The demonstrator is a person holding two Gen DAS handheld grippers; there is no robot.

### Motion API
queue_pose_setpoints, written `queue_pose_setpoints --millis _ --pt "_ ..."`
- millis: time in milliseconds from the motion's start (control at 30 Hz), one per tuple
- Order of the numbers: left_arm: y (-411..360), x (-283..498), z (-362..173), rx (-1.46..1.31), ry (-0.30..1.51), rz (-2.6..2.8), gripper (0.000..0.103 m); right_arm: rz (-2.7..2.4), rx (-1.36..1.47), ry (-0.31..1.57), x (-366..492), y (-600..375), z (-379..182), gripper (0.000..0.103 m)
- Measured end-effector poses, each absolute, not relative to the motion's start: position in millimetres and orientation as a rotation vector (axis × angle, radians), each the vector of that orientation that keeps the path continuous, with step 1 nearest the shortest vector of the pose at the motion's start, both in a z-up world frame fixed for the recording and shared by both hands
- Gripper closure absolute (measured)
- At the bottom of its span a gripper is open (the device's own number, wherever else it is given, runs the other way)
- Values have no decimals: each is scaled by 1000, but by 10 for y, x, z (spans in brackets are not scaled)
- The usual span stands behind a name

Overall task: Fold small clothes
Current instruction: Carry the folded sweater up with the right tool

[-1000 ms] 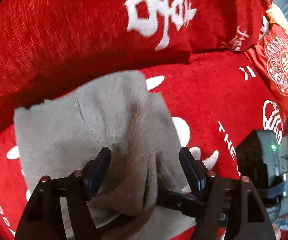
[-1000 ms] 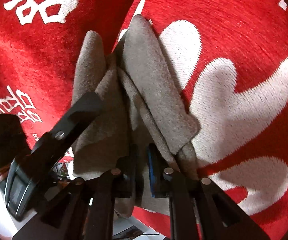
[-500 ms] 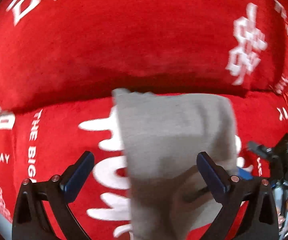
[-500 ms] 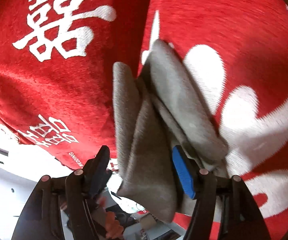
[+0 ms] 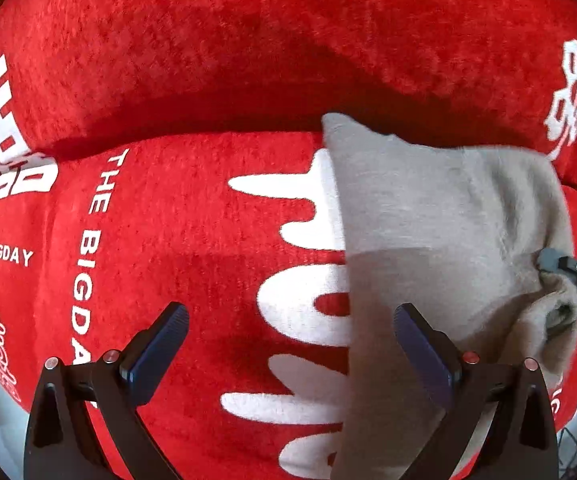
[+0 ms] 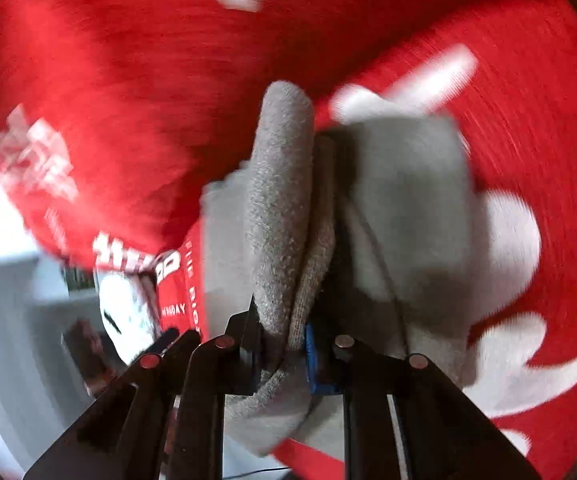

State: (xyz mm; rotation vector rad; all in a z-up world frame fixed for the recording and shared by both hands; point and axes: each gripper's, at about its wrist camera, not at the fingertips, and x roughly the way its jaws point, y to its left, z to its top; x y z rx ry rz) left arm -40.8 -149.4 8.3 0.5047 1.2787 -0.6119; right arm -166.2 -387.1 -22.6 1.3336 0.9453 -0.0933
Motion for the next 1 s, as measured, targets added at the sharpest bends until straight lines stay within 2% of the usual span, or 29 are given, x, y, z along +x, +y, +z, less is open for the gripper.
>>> queue_pose_setpoints --millis 267,433,467,533,733,800,833,867,900,933,1000 --pt "-1556 -493 -57 540 1281 -620 0 -364 1400 983 -2259 -4085 -563 87" --pt "-1504 -501 4 579 1272 -598 0 -426 1369 1016 -2446 -4014 -347 66" --pt "-1478 -496 31 581 1265 -592 0 -397 1394 991 -2473 -3986 -309 52" --pt "-1429 -467 67 568 1256 -573 0 -314 1445 933 -2520 -3909 -240 39" --pt "-1464 -317 16 496 1260 -537 0 -278 1431 878 -2268 -3957 -307 39" --pt "-1530 -316 -36 499 1260 -545 0 -285 1418 914 -2109 -4007 -437 39" --pt "-1579 -325 -91 513 1268 -547 0 -287 1418 966 -2030 -4003 -521 42" --pt "-1609 -344 -122 524 1269 -542 0 -284 1423 1003 -1968 -3967 -580 66" --pt "-1625 -353 -137 531 1268 -535 0 -278 1415 1013 -1923 -3956 -581 80" --pt "-1633 -354 -136 531 1267 -530 0 -261 1383 1030 -1867 -3936 -527 87" --pt "-1624 -356 -63 506 1264 -543 0 -238 1264 1007 -1838 -3905 -290 89"
